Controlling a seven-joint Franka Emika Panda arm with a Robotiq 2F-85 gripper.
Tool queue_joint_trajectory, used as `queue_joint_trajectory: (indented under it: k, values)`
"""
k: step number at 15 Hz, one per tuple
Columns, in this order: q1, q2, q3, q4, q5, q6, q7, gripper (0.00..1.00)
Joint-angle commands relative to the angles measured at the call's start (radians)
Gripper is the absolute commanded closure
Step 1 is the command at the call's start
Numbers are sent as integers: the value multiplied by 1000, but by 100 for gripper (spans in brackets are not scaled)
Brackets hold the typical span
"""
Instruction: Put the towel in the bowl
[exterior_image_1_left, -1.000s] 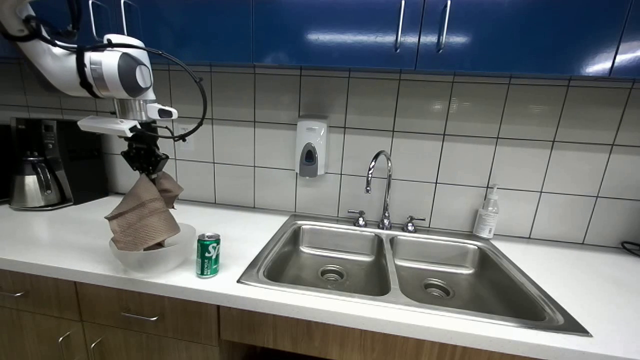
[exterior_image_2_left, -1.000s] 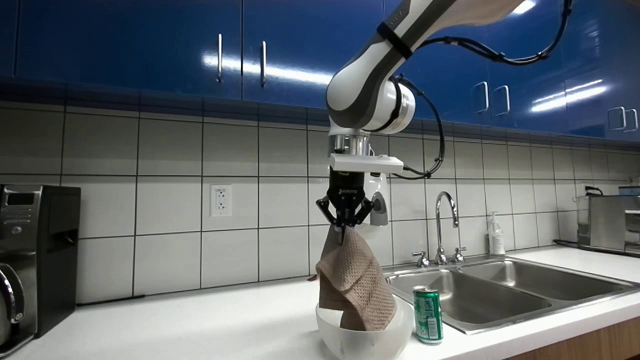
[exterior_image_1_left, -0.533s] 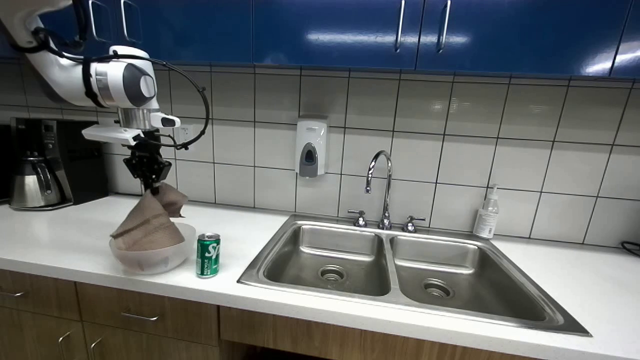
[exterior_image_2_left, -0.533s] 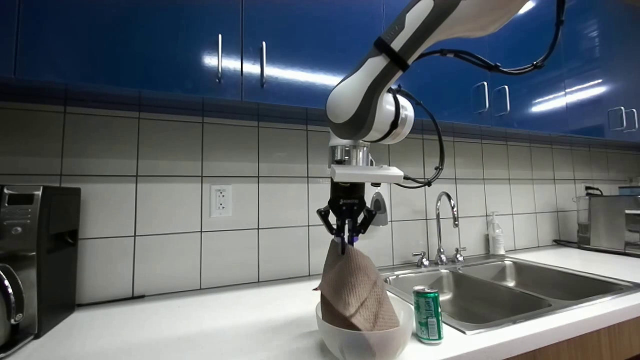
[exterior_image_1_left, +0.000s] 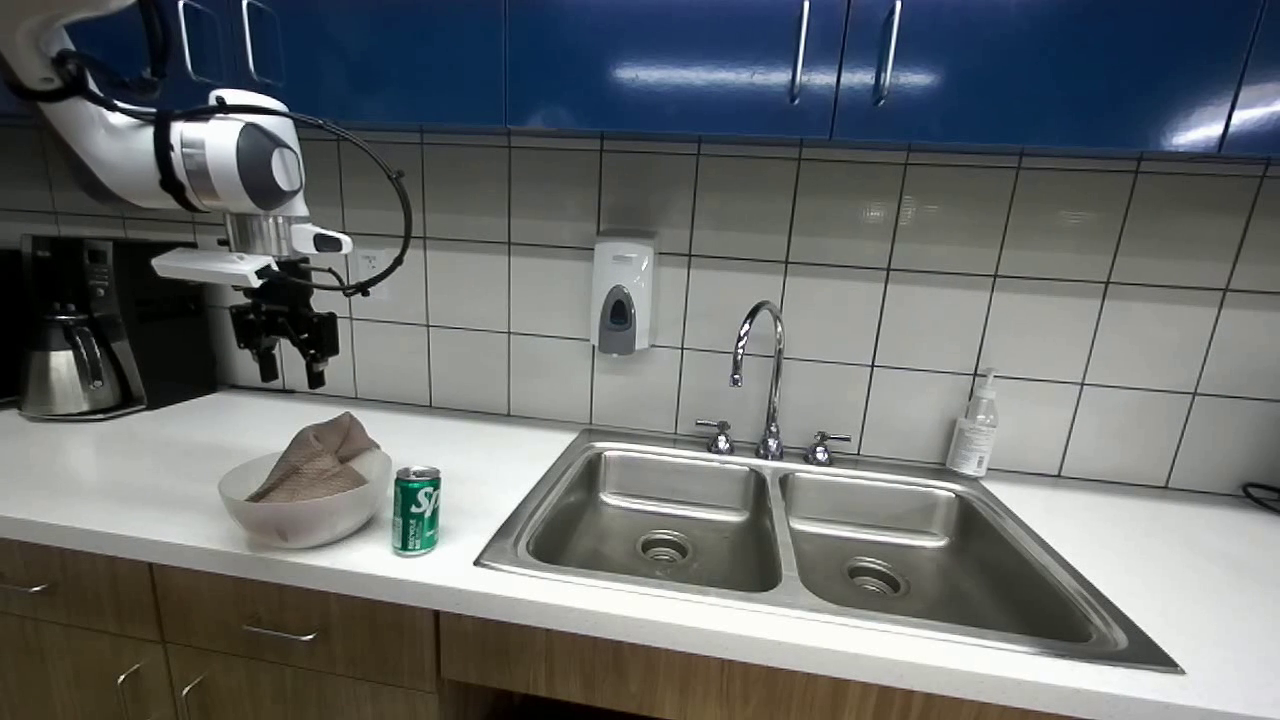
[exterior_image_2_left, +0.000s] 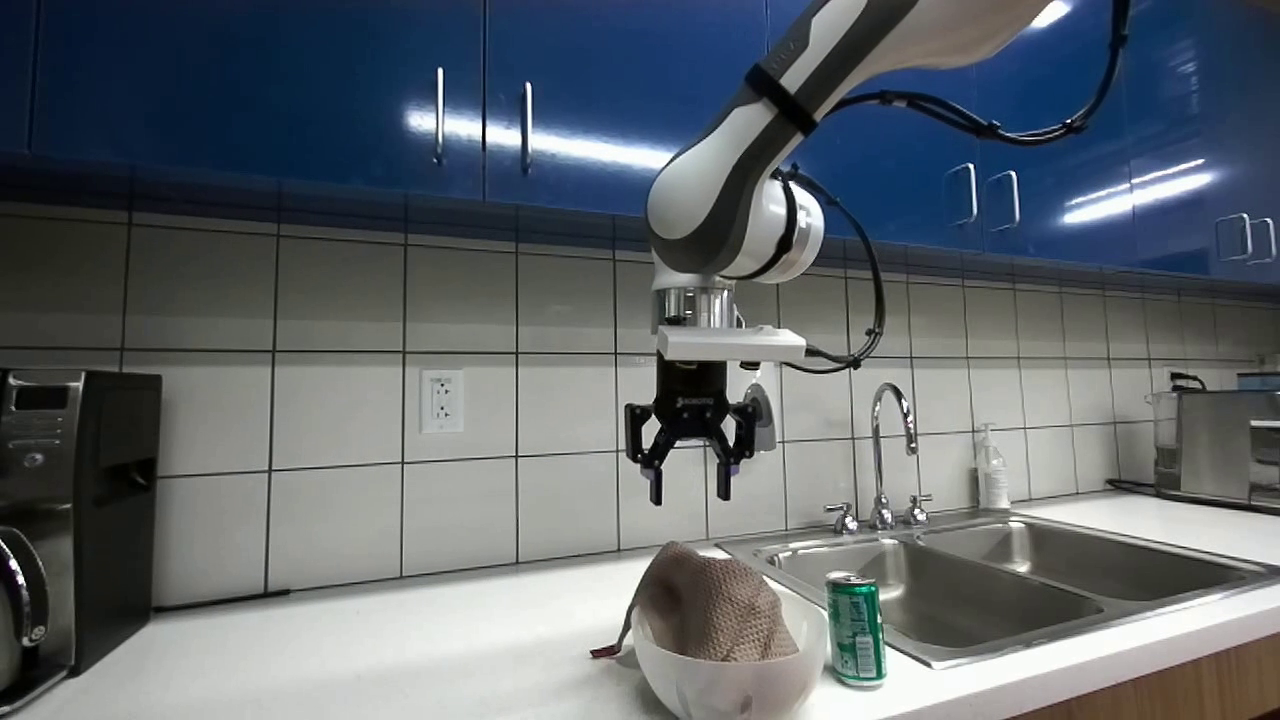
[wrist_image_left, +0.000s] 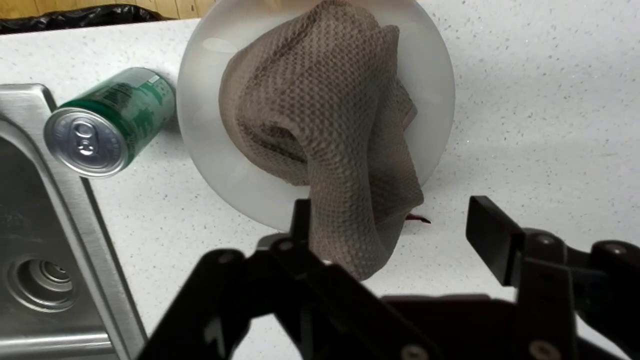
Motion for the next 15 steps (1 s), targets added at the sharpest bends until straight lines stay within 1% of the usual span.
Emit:
queue_joint_trajectory:
  k: [1,8,15]
  values:
    - [-8,-75,15,-12,-2,-90,1,0]
    - [-28,-257,24,-54,9,-205,4,0]
    - [-44,-420,33,-140,34,-280,0,0]
